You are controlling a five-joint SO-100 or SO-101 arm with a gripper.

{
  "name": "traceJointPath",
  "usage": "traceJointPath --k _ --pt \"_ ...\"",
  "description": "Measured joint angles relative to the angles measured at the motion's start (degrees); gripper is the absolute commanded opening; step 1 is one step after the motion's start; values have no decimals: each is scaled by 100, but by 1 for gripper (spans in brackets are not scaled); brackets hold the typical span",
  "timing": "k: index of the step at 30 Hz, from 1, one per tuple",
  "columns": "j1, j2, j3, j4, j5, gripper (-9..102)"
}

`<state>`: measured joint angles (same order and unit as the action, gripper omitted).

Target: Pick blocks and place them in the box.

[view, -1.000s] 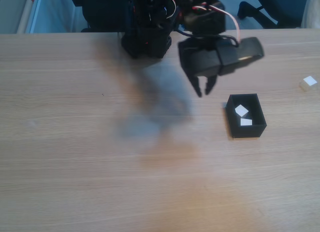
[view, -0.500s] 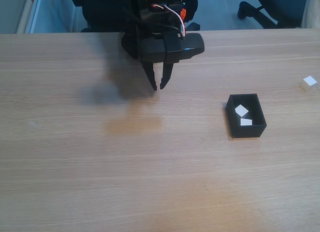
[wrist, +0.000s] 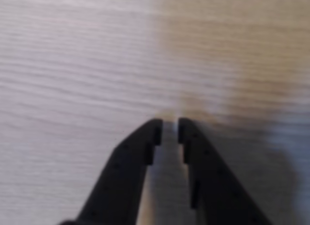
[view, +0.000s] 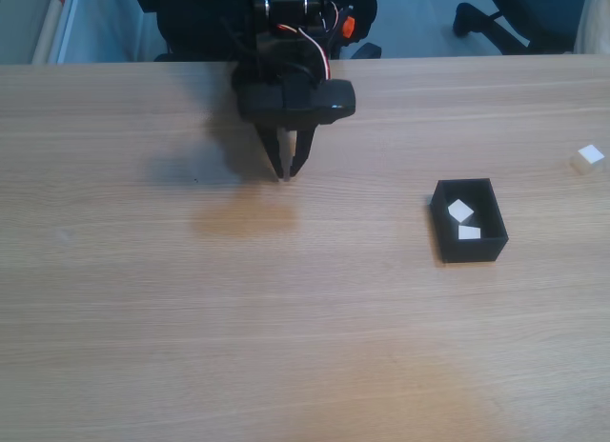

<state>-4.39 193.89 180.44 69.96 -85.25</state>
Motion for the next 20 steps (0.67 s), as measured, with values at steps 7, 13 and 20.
traceJointPath --k 7,13,20 --pt "-220 0 0 448 352 0" --pt "-220 0 0 729 554 0" --pt "-211 9 0 782 703 0"
